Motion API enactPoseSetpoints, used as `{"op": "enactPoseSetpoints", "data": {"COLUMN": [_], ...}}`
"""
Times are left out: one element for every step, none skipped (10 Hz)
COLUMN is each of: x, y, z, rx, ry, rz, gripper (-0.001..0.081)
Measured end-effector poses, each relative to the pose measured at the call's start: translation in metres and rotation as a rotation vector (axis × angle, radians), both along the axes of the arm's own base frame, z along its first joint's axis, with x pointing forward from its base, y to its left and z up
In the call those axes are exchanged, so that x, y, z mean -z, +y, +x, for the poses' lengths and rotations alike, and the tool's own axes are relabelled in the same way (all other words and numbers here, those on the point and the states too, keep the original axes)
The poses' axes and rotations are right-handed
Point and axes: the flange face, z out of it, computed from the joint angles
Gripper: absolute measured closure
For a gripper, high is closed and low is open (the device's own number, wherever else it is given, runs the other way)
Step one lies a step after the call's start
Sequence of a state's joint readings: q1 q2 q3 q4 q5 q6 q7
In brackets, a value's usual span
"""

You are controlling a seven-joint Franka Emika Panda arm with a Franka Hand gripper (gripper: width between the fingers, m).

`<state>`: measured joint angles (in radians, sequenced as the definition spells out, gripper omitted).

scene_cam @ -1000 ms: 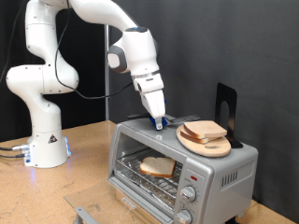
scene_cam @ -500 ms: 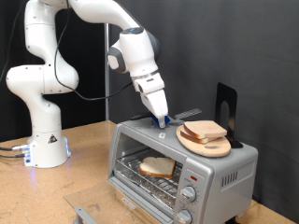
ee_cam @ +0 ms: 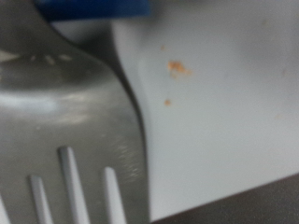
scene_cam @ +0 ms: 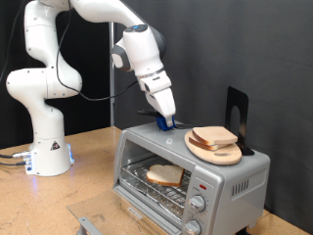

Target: Make a piece of toast with the oven

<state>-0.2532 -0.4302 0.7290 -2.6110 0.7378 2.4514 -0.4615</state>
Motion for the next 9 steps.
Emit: {"op": "enactPoseSetpoints", "data": {"x": [-0.002,-0.004,-0.007,-0.010,-0.012,-0.013,-0.013,-0.013,-0.014], "y": [-0.004,-0.008,-0.011,-0.014,-0.017,-0.018,-0.019,-0.020,-0.020], "z": [-0.001,-0.002,-0.001,0.001,0.002,0.003,0.003,0.004,0.005], "rx": [0.007,0.015,0.026,0.038,0.047,0.051,0.052,0.055,0.058], "ry": [0.001,-0.001,-0.007,-0.016,-0.025,-0.030,-0.035,-0.042,-0.051], "rz": [-0.001,0.000,0.004,0.011,0.015,0.015,0.012,0.009,0.007], "gripper": [0.0000,0.0000,0.0000,0.0000,0.0000,0.0000,0.0000,0.0000,0.0000]}}
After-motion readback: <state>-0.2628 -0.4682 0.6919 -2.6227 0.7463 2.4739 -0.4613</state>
